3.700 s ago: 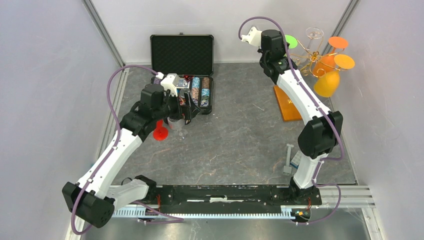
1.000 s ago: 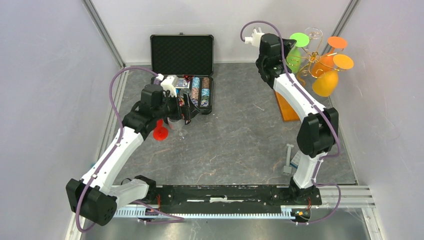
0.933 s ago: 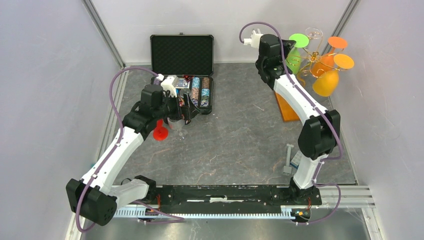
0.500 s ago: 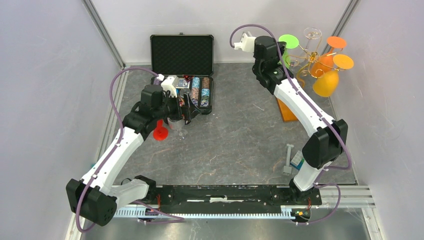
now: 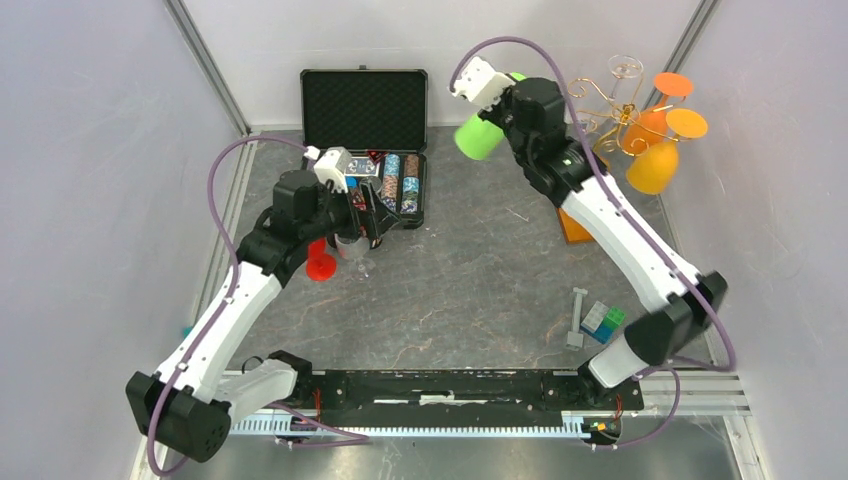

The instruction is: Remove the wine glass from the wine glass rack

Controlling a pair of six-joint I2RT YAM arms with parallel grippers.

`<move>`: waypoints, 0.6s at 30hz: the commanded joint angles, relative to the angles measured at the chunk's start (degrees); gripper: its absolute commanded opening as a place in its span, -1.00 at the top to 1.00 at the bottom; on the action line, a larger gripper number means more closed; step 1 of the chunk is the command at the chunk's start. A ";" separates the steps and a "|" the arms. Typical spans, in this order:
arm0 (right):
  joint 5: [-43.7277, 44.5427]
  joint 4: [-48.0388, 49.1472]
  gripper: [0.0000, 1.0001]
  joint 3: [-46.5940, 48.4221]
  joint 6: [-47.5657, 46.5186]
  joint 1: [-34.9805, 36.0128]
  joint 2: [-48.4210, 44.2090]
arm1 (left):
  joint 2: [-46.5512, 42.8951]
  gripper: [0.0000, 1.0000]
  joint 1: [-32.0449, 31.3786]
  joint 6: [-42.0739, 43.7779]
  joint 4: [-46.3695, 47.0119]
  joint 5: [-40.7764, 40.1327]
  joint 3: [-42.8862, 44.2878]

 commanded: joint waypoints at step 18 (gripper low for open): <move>-30.88 24.79 1.00 -31.92 58.29 0.82 -27.25 | -11.94 -0.95 0.21 -30.57 23.50 6.62 -3.01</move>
